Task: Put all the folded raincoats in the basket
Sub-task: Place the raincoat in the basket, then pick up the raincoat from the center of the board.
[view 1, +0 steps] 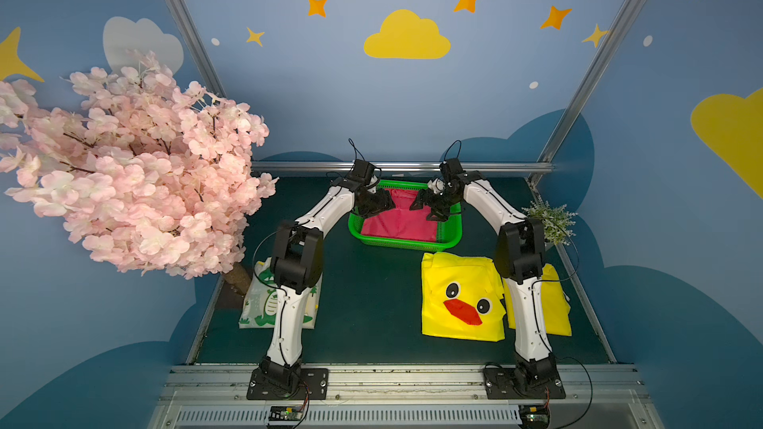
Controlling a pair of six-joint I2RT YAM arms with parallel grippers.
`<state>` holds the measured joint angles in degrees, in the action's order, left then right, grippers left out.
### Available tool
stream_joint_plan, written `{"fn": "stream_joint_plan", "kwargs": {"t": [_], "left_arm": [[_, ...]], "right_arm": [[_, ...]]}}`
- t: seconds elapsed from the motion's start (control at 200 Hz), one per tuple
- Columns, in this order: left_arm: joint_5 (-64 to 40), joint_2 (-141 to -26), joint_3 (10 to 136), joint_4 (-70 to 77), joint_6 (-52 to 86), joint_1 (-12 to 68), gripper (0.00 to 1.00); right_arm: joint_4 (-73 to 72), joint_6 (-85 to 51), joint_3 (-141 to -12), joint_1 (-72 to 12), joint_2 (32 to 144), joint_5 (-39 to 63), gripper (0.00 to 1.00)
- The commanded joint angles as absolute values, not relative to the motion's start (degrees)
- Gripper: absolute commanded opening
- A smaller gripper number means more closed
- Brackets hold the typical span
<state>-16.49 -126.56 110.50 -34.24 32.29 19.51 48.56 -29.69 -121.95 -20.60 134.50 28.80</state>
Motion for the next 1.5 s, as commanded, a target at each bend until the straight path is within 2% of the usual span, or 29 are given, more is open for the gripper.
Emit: {"fn": "stream_joint_plan", "kwargs": {"t": [0.0,0.225,0.556,0.796,1.136,1.302,1.497], "left_arm": [[-17.3,-127.0,113.8,-34.9,32.1,19.7,0.7],[-16.8,-131.5,113.7,-36.9,31.9,19.3,0.7],[-11.6,-130.5,108.0,-37.3,31.5,17.5,0.7],[-12.5,-129.8,108.8,-37.5,30.2,17.6,0.7],[-17.6,-115.8,107.2,-32.9,28.2,20.8,0.71],[-18.3,-105.8,96.1,-29.9,29.1,21.9,0.71],[-19.4,-92.7,79.0,-24.7,32.0,23.9,0.73]], "right_arm": [[48.1,-30.1,-122.4,-20.7,136.3,29.7,0.81],[48.1,-30.3,-122.1,-20.8,136.6,29.6,0.82],[47.9,-30.4,-122.0,-20.9,136.5,29.6,0.81],[48.0,-30.3,-122.0,-20.9,135.6,29.9,0.81],[48.5,-29.3,-121.9,-20.8,127.1,31.2,0.81],[48.3,-28.7,-116.9,-21.2,118.7,30.2,0.82],[46.4,-28.6,-103.7,-21.4,106.1,27.9,0.82]]}}
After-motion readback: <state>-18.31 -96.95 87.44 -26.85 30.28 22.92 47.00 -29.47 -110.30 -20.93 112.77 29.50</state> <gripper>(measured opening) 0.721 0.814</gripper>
